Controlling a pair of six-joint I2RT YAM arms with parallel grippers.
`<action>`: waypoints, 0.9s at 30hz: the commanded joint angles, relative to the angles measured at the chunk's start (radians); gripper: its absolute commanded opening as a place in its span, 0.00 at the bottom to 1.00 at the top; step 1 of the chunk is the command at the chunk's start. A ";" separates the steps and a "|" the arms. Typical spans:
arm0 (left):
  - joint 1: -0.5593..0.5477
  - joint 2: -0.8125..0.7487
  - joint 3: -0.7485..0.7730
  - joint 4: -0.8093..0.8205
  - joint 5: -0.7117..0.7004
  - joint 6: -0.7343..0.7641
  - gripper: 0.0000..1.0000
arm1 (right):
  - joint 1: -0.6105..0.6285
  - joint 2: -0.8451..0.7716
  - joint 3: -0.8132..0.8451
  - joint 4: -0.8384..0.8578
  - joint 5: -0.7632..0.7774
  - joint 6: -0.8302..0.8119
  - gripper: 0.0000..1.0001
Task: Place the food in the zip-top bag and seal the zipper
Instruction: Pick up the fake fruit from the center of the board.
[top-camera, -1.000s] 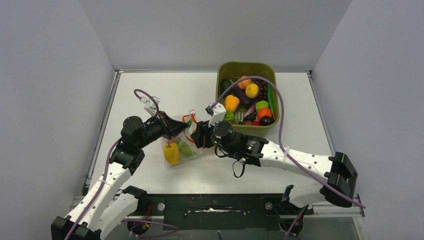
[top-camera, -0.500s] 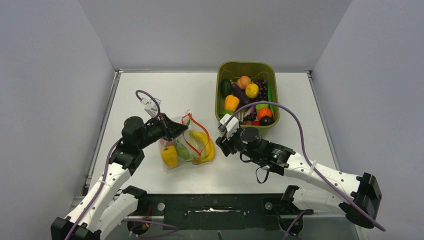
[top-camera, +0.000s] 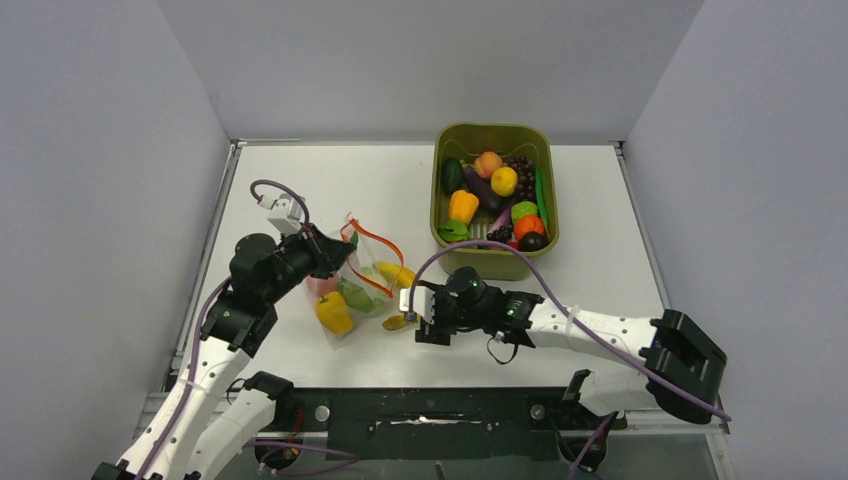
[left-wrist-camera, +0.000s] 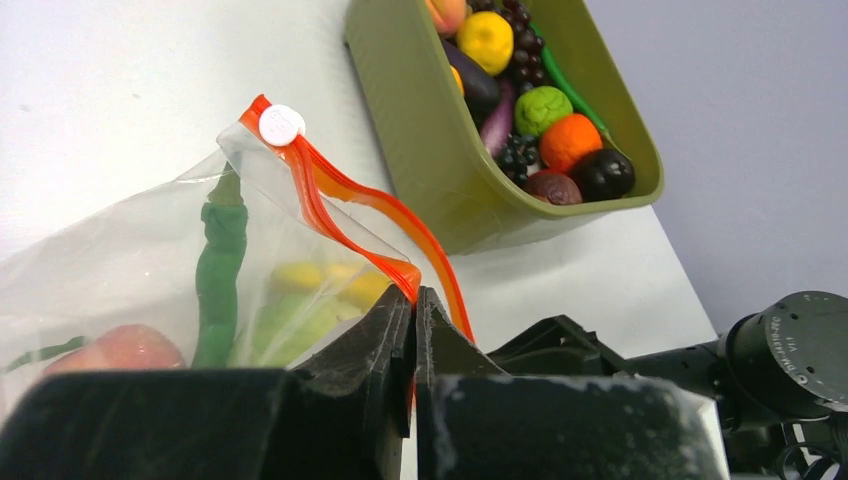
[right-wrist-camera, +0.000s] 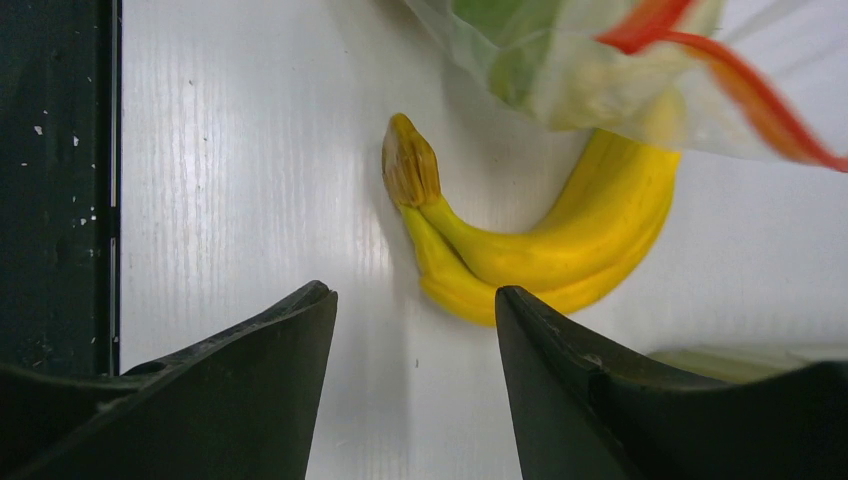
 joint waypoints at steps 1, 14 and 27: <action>0.001 -0.052 0.071 -0.050 -0.149 0.074 0.00 | 0.023 0.079 0.120 0.051 -0.073 -0.124 0.61; 0.001 -0.148 0.078 -0.125 -0.396 0.070 0.00 | 0.030 0.305 0.259 0.004 -0.148 -0.194 0.61; 0.001 -0.146 0.037 -0.115 -0.301 0.073 0.00 | 0.030 0.365 0.299 -0.046 -0.151 -0.197 0.34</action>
